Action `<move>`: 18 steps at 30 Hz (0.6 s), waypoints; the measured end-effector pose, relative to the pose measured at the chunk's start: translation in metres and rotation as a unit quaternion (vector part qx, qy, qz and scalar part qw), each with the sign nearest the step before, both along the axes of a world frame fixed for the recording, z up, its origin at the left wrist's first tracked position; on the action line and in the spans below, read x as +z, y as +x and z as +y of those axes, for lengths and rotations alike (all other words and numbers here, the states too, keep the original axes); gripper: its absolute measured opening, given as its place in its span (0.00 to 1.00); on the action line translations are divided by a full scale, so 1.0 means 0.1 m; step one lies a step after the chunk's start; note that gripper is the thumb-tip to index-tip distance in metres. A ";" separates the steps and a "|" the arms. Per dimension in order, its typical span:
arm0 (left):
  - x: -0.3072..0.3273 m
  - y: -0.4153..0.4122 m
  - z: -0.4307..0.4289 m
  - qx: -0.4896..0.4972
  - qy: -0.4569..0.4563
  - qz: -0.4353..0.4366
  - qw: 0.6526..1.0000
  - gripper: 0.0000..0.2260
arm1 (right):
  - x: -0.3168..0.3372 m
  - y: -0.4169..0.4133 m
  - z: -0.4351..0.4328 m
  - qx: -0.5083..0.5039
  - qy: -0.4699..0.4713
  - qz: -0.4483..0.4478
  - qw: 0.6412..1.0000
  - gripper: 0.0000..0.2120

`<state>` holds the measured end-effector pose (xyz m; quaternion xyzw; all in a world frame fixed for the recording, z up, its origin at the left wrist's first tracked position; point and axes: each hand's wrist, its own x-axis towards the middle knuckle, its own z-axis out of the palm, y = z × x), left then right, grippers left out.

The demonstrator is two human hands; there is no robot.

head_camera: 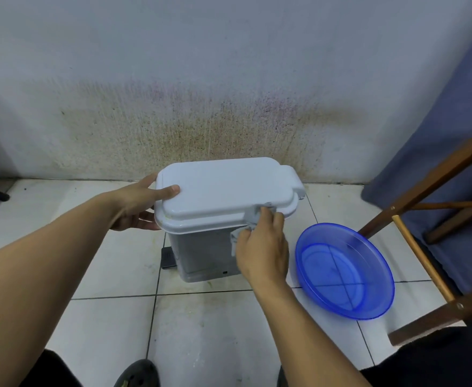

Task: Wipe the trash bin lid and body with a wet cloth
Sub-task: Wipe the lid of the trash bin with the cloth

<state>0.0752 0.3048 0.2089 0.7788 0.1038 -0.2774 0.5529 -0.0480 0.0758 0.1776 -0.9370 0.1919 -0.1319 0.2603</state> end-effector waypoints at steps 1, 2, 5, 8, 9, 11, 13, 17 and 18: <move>0.01 -0.02 0.00 0.000 0.000 0.001 1.000 0.26 | 0.01 -0.02 0.11 0.019 0.001 0.003 1.000 0.20; 0.03 -0.03 -0.02 -0.002 -0.001 0.003 1.000 0.26 | 0.01 -0.04 0.21 0.035 0.004 0.005 0.999 0.21; 0.07 -0.09 -0.05 0.001 0.004 0.001 1.000 0.27 | 0.02 -0.09 0.47 0.067 0.017 0.008 0.998 0.21; 0.10 -0.13 -0.07 0.001 0.024 -0.004 1.000 0.24 | -0.01 -0.11 0.61 0.088 0.020 -0.013 0.996 0.21; 0.11 -0.12 -0.08 -0.002 0.031 -0.004 1.000 0.24 | -0.03 -0.11 0.61 0.097 0.033 -0.017 0.995 0.22; 0.12 -0.09 -0.09 -0.011 0.057 -0.007 0.998 0.26 | -0.04 -0.13 0.53 0.090 0.105 -0.018 0.990 0.23; 0.12 -0.03 -0.10 -0.023 0.102 -0.032 0.994 0.32 | -0.07 -0.16 0.35 0.047 0.174 -0.046 0.983 0.22; 0.13 0.13 -0.15 -0.076 0.186 -0.131 0.971 0.45 | -0.13 -0.19 0.00 -0.040 0.209 -0.068 0.975 0.22; 0.13 0.17 -0.17 -0.092 0.193 -0.145 0.966 0.44 | -0.14 -0.17 -0.05 -0.045 0.208 -0.059 0.975 0.24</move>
